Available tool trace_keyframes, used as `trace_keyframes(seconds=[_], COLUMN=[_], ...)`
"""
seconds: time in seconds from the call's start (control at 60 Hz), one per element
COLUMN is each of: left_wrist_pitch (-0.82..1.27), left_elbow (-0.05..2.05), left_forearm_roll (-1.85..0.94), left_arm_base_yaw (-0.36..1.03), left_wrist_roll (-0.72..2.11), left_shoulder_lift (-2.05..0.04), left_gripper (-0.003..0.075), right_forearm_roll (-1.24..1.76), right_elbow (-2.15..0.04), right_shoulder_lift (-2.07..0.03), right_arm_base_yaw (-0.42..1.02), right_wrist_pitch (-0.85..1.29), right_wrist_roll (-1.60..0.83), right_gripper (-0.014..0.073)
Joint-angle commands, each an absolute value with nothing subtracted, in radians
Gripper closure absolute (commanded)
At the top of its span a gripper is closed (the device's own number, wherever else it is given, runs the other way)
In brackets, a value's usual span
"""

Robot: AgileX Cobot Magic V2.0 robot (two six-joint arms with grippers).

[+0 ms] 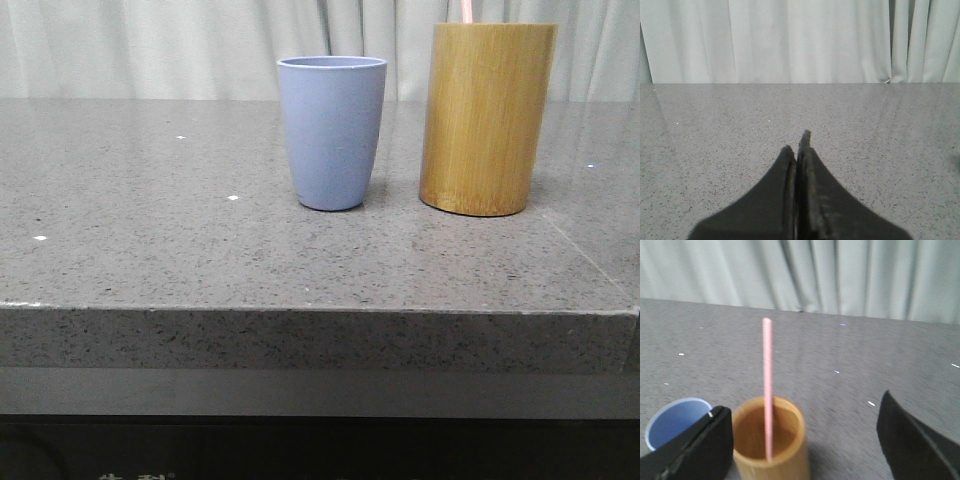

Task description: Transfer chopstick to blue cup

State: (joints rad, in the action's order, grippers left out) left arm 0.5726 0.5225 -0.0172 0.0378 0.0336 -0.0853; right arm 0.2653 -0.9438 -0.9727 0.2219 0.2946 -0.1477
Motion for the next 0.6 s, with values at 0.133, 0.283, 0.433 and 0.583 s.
trace_keyframes(seconds=[0.133,0.283,0.433,0.583], left_wrist_pitch=[0.483,0.479,0.478,0.478], left_elbow=[0.547,0.547,0.547,0.547], left_forearm_roll=[-0.026,-0.026,-0.026,-0.026], left_arm_base_yaw=[0.037,0.037,0.037,0.037], left_wrist_roll=[0.034,0.034,0.034,0.034], left_shoulder_lift=[-0.101,-0.101,-0.101,-0.101], left_gripper=[0.0739,0.0739,0.0739,0.0739], right_forearm_roll=[0.276,0.277,0.277,0.277], right_elbow=[-1.212,-1.323,-1.373,-1.379], right_shoulder_lift=[-1.254,-1.399,-1.469,-1.484], right_arm_base_yaw=[0.312,0.323,0.323,0.323], right_wrist_pitch=[0.201,0.204,0.219,0.212], right_wrist_roll=[-0.151,-0.151,-0.151,-0.151], right_gripper=[-0.0006,-0.0006,0.0040,0.0265])
